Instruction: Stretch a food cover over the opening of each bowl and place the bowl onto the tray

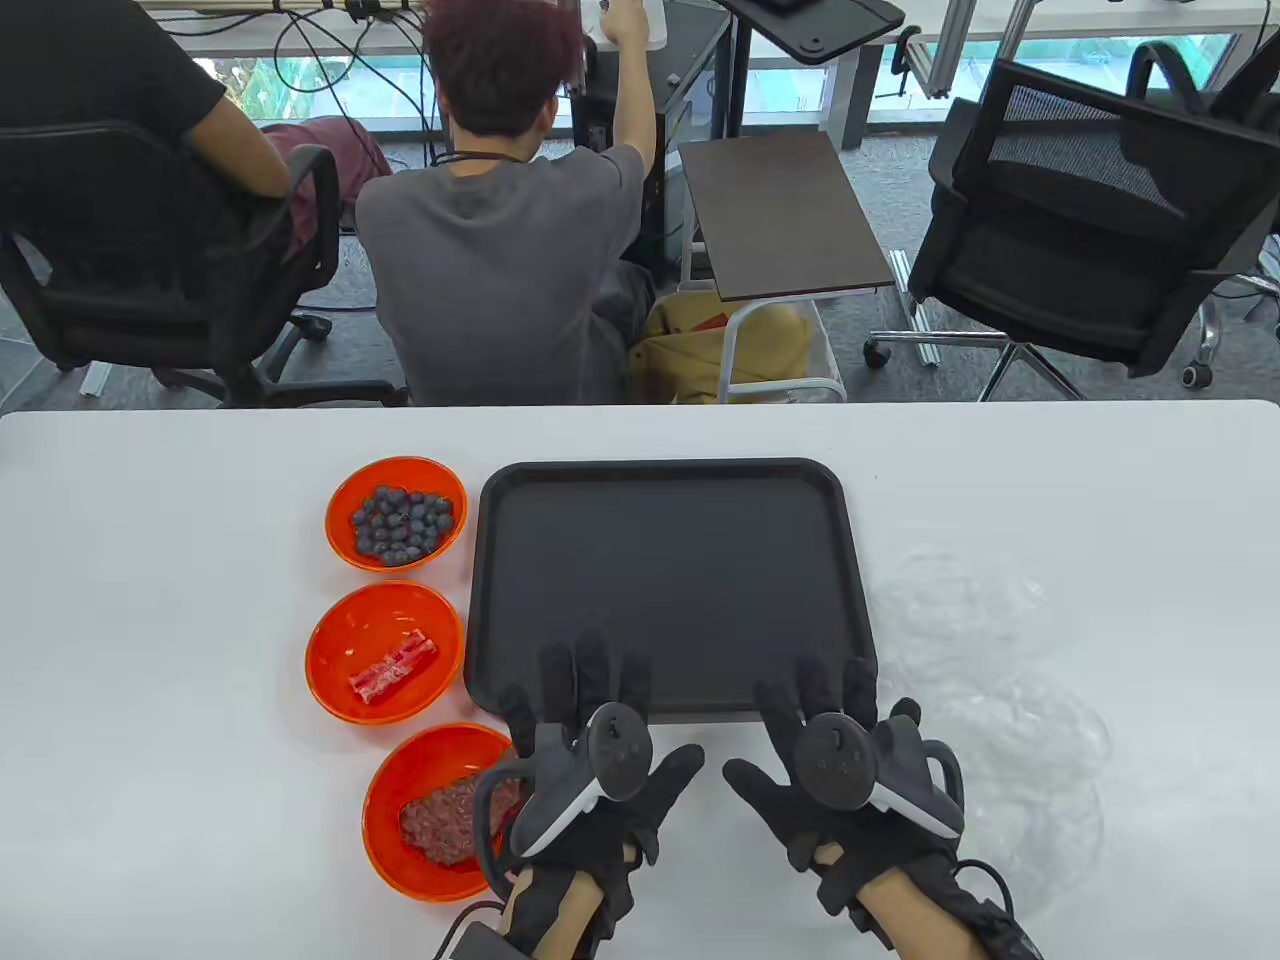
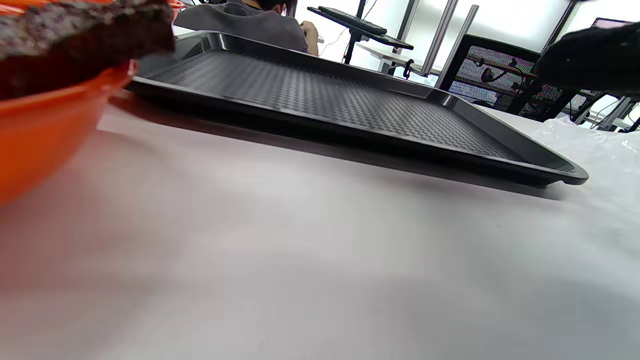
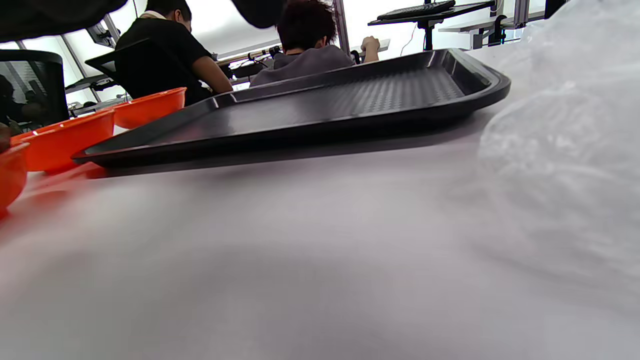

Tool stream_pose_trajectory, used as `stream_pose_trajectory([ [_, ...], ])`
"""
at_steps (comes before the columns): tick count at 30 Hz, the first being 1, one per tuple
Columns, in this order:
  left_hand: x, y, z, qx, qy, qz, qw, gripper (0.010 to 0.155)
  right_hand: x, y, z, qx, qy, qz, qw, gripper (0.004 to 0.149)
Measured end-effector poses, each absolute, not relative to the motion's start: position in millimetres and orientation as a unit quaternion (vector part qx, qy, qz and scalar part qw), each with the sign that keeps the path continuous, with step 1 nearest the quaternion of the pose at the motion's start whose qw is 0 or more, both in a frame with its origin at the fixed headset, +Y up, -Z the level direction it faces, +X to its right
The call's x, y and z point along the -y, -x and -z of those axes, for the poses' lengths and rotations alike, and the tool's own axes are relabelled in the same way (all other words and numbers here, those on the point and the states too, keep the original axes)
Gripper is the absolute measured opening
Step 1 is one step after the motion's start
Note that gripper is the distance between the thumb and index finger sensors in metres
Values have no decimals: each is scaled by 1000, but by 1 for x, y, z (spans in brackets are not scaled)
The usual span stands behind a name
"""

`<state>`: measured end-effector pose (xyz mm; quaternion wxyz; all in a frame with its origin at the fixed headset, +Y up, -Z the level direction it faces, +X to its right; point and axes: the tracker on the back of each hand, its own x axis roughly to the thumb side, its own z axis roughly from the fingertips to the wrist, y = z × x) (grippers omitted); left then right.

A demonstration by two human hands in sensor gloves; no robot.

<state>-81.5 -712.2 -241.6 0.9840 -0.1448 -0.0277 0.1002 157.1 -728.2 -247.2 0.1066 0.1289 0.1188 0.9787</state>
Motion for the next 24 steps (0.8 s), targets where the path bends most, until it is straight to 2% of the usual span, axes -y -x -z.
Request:
stream_pose_trajectory([
  [24,718,85,249,26,178,-92,979,96,729,-153,249,-108,-136,-979,108,91],
])
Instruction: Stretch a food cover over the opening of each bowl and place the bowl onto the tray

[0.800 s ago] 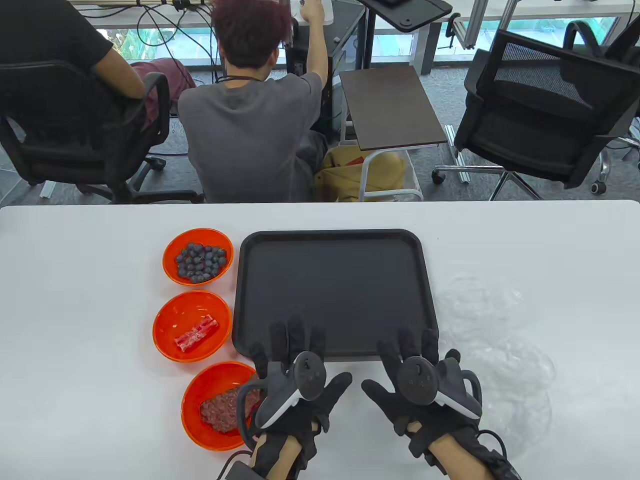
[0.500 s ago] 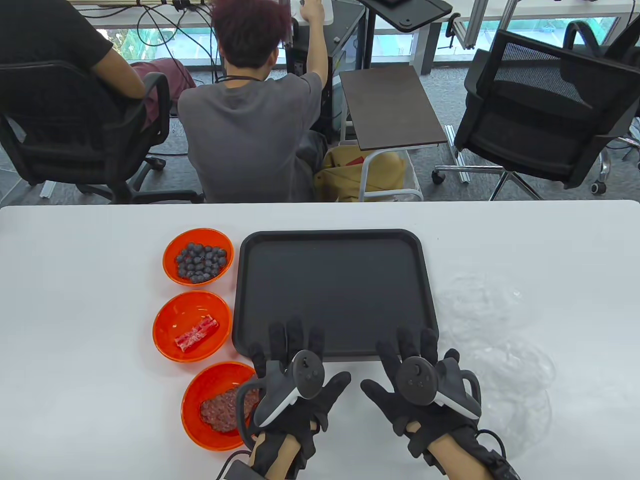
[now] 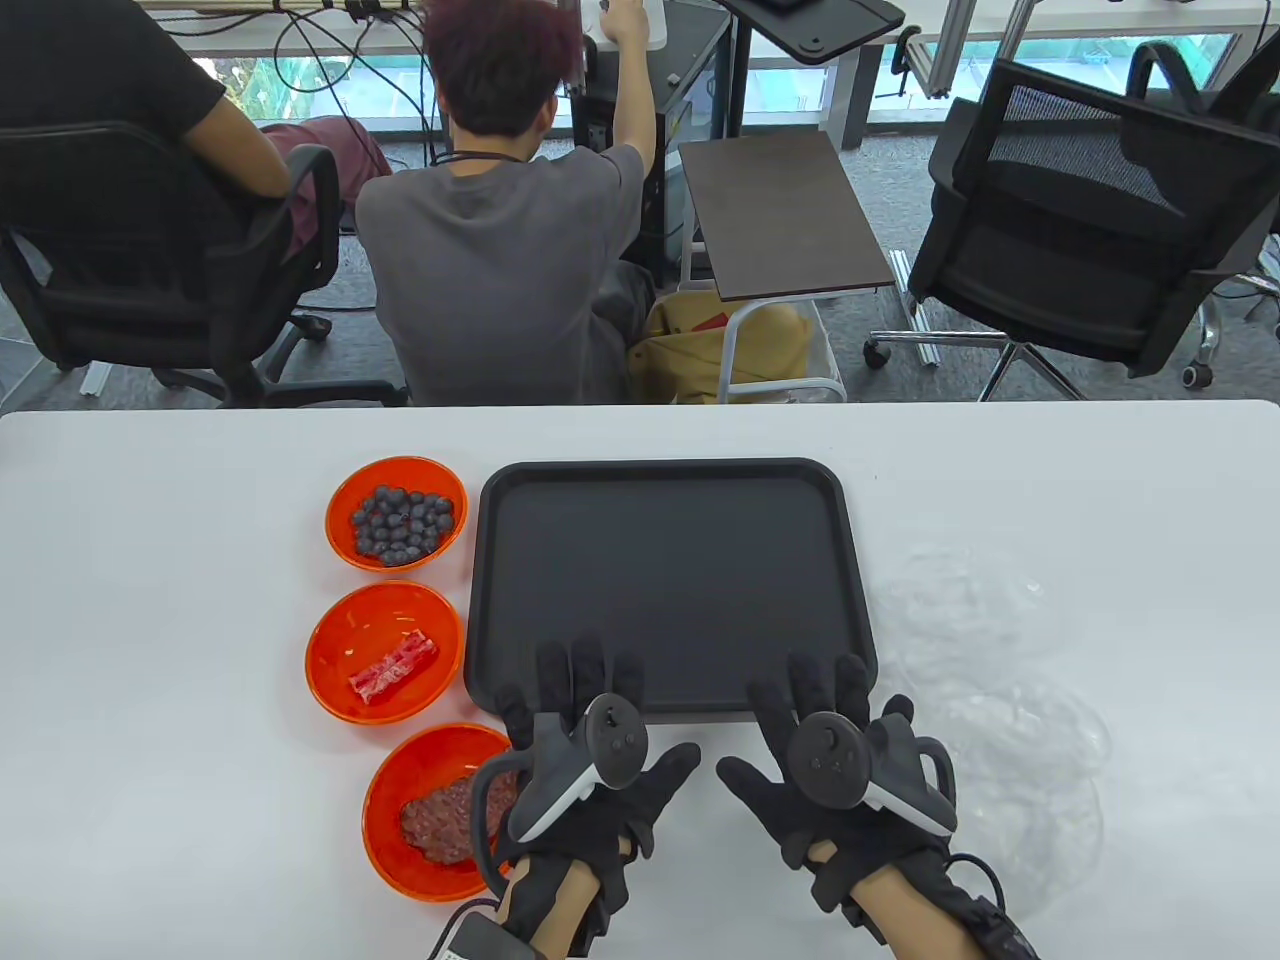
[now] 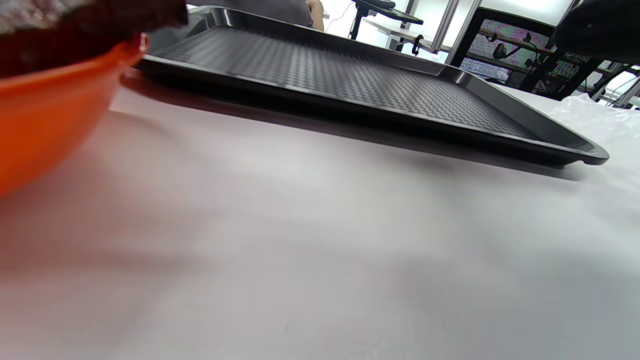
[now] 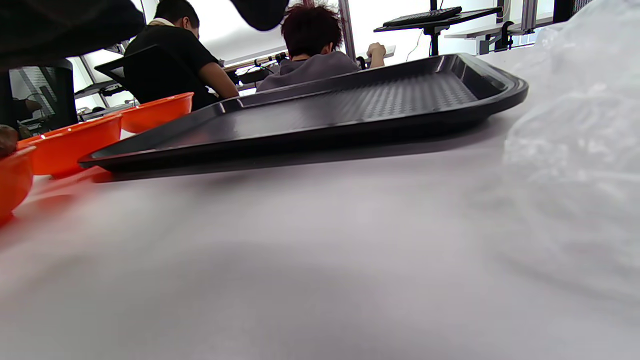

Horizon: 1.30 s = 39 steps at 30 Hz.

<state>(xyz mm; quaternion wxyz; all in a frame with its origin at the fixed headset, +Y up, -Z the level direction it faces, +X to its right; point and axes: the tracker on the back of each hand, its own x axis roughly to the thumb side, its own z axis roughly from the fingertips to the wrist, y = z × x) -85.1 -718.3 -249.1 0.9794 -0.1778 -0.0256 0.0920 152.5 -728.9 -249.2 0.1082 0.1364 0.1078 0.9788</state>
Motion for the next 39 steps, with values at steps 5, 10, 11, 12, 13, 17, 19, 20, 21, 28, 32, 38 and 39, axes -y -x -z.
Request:
stream_pose_trajectory([
  [5,718,87,248,16,184,-101,978,101,727,-153,248,-104,-139,-979,109,91],
  [10,709,101,255,-16,179,-114,977,105,725,-155,248,-97,-140,-978,120,90],
  [11,706,105,256,-22,177,-122,976,105,725,-155,248,-86,-142,-978,124,90],
  [12,702,111,256,-29,173,-132,976,105,724,-155,248,-80,-143,-978,128,90],
  [13,699,118,254,-40,166,-132,976,105,723,-156,247,-79,-143,-978,129,90],
  [17,689,154,249,-73,140,-122,980,104,720,-158,246,-71,-140,-979,130,90],
  [19,685,176,244,-94,123,-126,980,105,720,-160,246,-73,-137,-979,135,90],
  [20,685,184,242,-105,120,-132,978,105,720,-160,246,-73,-136,-979,135,90],
  [21,684,195,239,-114,105,-141,978,105,720,-161,246,-73,-135,-979,135,90],
  [28,684,254,222,-183,44,-149,971,96,720,-160,246,-72,-135,-979,132,89],
  [32,691,277,215,-223,48,-141,963,86,720,-160,245,-74,-132,-980,133,89],
  [38,708,290,212,-273,79,-157,946,85,721,-163,246,-78,-125,-979,138,89],
  [39,712,291,212,-276,88,-174,941,84,721,-163,246,-79,-125,-979,138,89],
])
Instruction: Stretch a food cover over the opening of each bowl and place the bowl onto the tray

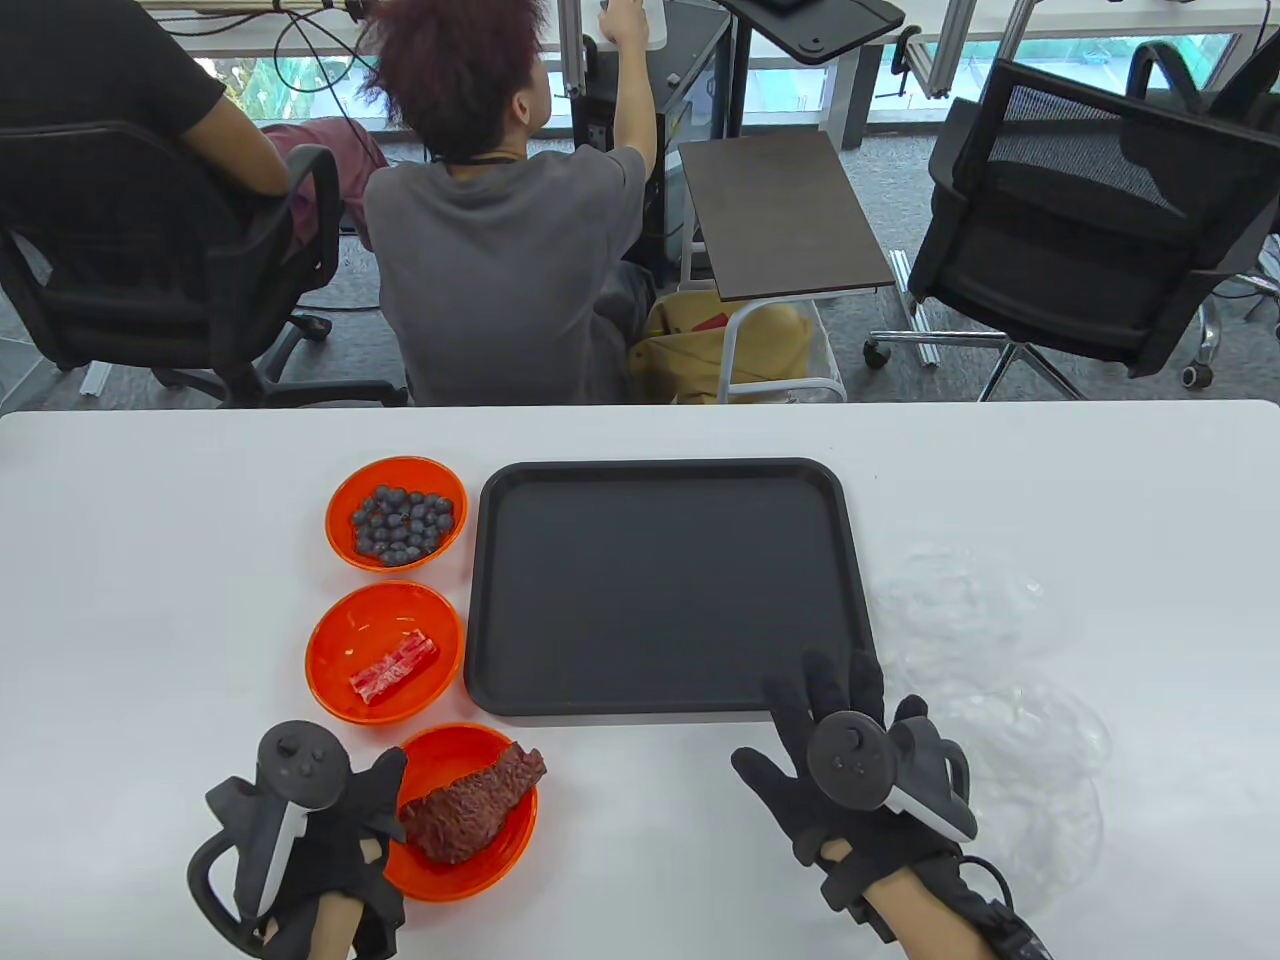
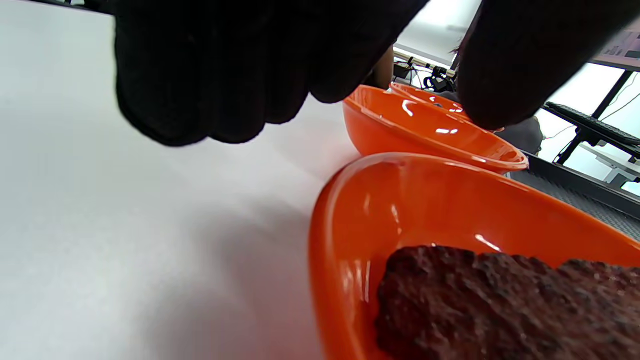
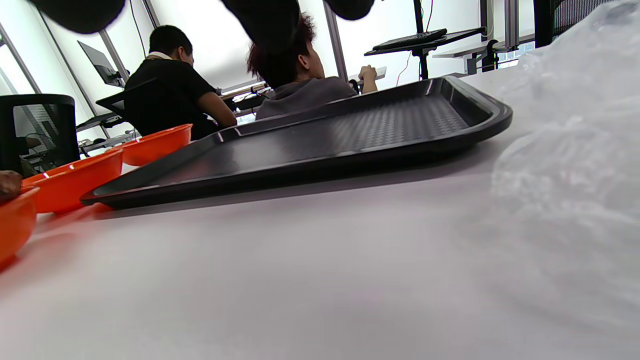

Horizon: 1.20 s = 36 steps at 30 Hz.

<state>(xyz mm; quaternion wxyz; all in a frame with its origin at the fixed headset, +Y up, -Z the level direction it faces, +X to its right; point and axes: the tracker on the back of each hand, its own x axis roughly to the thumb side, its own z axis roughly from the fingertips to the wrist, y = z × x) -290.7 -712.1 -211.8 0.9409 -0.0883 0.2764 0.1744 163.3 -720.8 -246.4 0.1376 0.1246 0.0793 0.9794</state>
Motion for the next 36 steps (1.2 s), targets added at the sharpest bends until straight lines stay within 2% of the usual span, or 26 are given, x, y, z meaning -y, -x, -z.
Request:
stream_pose_trajectory([
  [4,724,289,211,-274,122,-220,928,75,721,-164,247,-87,-122,-979,139,89],
  [13,738,284,219,-271,153,-223,924,61,719,-161,245,-81,-128,-979,133,89],
  [16,738,284,219,-276,143,-223,924,54,719,-161,245,-80,-129,-979,135,89],
  [22,741,289,220,-270,144,-282,909,49,718,-163,245,-82,-127,-979,137,89],
  [29,723,282,219,-227,119,-312,915,49,716,-166,246,-74,-123,-979,148,89],
  [36,698,220,236,-125,154,-310,930,48,714,-170,247,-62,-117,-980,151,89],
])
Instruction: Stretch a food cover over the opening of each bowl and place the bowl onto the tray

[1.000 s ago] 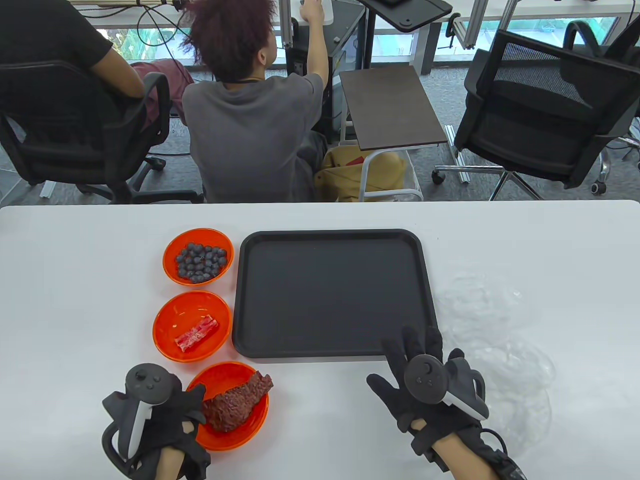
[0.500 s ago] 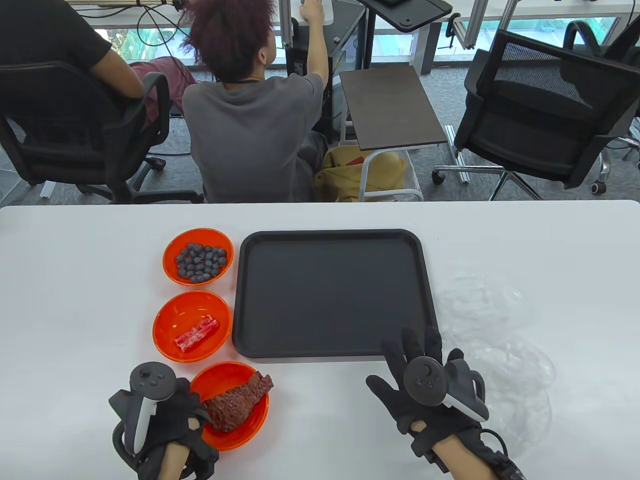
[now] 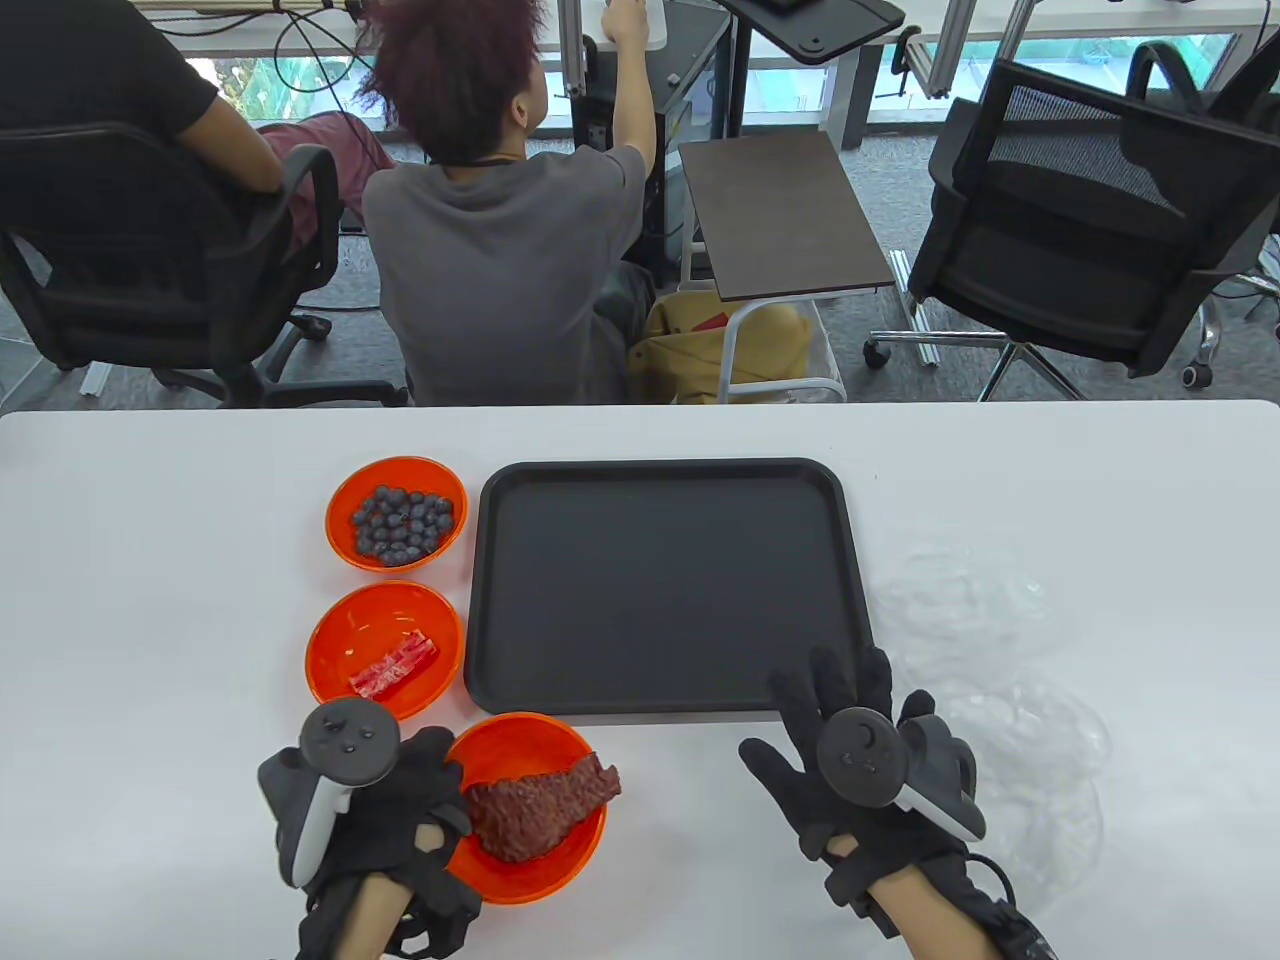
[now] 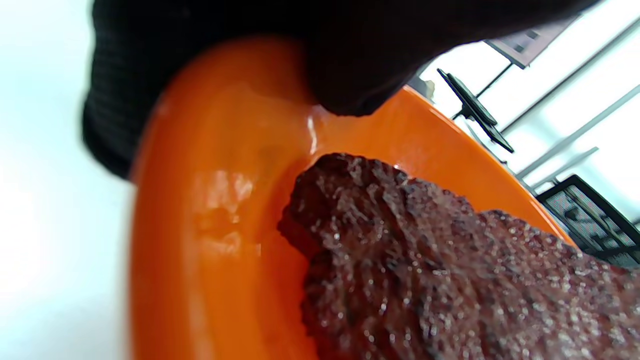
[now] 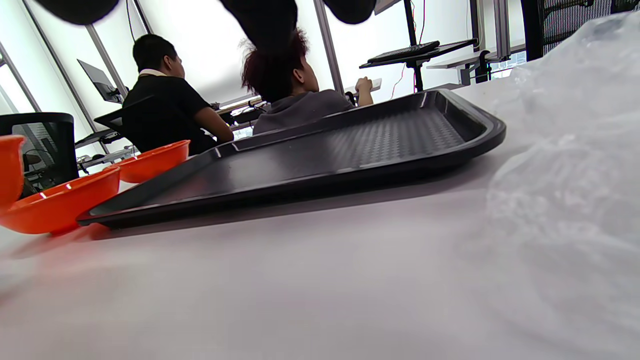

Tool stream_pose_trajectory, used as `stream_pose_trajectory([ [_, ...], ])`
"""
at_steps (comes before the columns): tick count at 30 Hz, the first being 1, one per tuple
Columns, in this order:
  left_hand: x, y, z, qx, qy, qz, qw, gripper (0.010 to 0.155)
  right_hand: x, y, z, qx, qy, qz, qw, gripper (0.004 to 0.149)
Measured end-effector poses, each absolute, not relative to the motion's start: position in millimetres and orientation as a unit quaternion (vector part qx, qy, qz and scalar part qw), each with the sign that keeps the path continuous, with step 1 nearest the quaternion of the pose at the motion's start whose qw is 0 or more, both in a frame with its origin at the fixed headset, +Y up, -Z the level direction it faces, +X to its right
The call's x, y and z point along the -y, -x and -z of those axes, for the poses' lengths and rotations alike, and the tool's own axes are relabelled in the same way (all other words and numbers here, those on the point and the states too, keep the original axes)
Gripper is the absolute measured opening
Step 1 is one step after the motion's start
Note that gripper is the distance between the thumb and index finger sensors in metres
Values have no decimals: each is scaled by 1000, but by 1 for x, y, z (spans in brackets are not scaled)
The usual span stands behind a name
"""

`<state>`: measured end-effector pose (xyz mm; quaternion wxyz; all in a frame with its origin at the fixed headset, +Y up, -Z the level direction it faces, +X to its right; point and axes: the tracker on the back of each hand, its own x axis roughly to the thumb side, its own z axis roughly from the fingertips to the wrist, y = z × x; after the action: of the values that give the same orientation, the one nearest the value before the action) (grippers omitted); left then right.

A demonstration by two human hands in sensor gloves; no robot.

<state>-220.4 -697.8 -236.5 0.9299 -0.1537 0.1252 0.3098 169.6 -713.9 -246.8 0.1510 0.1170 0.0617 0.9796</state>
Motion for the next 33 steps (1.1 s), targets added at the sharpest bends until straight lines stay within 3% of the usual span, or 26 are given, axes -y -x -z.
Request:
stream_pose_trajectory([
  [6,693,169,258,-75,174,-291,938,48,710,-179,248,-45,-108,-981,158,89],
  [14,723,121,287,-48,226,-278,932,47,704,-192,249,-28,-95,-979,178,89],
  [22,742,100,305,-38,249,-285,925,47,702,-201,249,-25,-82,-976,198,88],
  [33,750,89,305,-31,251,-291,923,47,702,-200,249,-29,-81,-976,200,88],
])
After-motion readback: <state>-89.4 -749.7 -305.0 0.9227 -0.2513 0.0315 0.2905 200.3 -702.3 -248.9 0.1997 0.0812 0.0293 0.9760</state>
